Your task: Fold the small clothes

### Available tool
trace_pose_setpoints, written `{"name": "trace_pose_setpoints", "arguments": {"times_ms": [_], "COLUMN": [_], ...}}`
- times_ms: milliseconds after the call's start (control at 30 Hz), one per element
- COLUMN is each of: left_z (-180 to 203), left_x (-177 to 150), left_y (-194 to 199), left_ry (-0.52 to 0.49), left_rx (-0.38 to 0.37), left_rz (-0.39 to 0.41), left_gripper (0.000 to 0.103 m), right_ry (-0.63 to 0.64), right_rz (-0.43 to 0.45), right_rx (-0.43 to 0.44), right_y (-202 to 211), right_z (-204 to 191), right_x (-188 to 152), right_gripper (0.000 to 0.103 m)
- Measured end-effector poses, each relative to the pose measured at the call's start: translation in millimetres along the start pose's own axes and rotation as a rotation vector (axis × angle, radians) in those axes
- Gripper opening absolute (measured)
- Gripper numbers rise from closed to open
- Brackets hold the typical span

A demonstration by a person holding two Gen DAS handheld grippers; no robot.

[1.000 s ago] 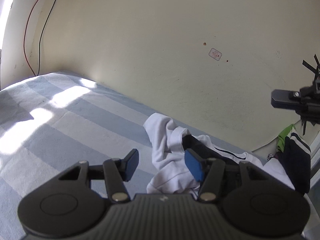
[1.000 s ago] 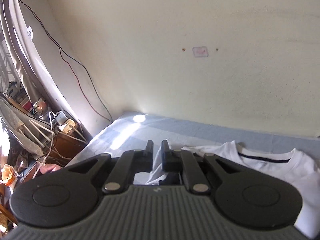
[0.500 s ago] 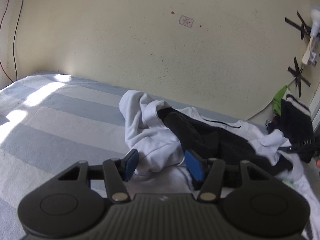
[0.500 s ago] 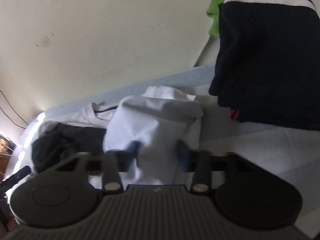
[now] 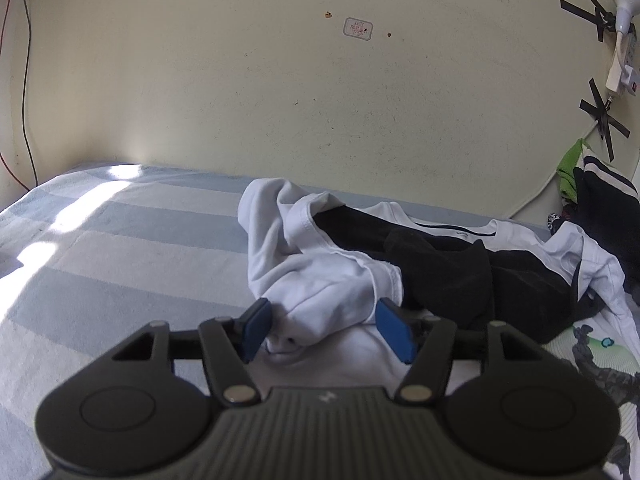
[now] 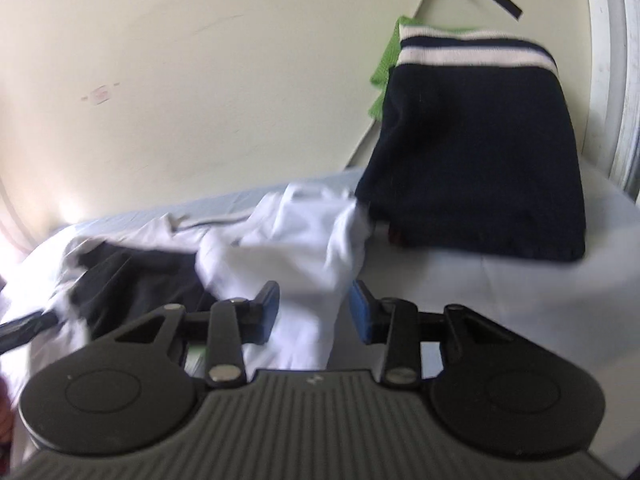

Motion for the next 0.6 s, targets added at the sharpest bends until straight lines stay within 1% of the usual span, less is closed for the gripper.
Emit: {"name": "trace_pose_setpoints", "arguments": {"times_ms": [33, 67, 100, 133, 167, 200, 233, 267, 300, 333, 367, 433, 467, 533, 600], "left_z": [0, 0, -1, 0, 0, 0, -2, -4, -7, -13, -18, -30, -37, -49, -56], "left_x": [0, -1, -1, -1, -1, -1, -2, -6, -11, -19, -27, -45, -57, -78, -97], "left_y": [1, 1, 1, 1, 0, 0, 2, 11, 22, 41, 59, 94, 115, 146, 169], "left_ry": [0.003, 0.006, 0.009, 0.009, 0.005, 0.001, -0.001, -0.007, -0.007, -0.001, 0.001, -0.006, -0.010, -0.013, -0.004], "left_rx": [0.001, 0.005, 0.013, 0.024, 0.033, 0.041, 0.049, 0.069, 0.067, 0.030, -0.005, -0.033, -0.031, -0.027, -0.018], "left_rz": [0.004, 0.006, 0.008, 0.004, -0.005, -0.021, -0.041, -0.056, -0.052, -0.039, -0.033, -0.021, -0.016, -0.031, -0.049], "left_gripper": [0.059, 0.059, 0.059, 0.060, 0.062, 0.063, 0.063, 0.063, 0.063, 0.065, 0.070, 0.078, 0.078, 0.078, 0.078], "right_ry": [-0.002, 0.018, 0.053, 0.085, 0.084, 0.060, 0.018, -0.014, -0.038, -0.040, -0.031, -0.014, -0.013, -0.026, -0.042], "right_rz": [-0.038, -0.070, -0.077, -0.063, -0.040, -0.027, -0.017, 0.000, 0.027, 0.047, 0.056, 0.050, 0.042, 0.017, -0.008], "right_rx": [0.021, -0.015, -0.091, -0.183, -0.235, -0.260, -0.249, -0.211, -0.154, -0.118, -0.087, 0.004, 0.040, 0.107, 0.132], "right_y": [4, 8, 12, 16, 25, 36, 50, 65, 86, 103, 118, 143, 151, 161, 165], "right_z": [1, 2, 3, 5, 12, 20, 28, 33, 37, 39, 39, 34, 35, 36, 36], "right_x": [-14, -28, -41, -54, -64, -72, -78, -86, -96, -106, -116, -139, -150, -173, -193], "right_gripper": [0.041, 0.041, 0.040, 0.040, 0.038, 0.040, 0.040, 0.040, 0.040, 0.040, 0.041, 0.042, 0.042, 0.042, 0.042]}}
Point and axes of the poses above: each gripper's, at about its wrist camera, not at the fingertips, and y roughly against the way its jaws point, z to its right, x to its top, the point moved 2 cm from there along -y, roughly the way its jaws point, and after that the axes turned 5 degrees about -z, right-handed, at the moved point
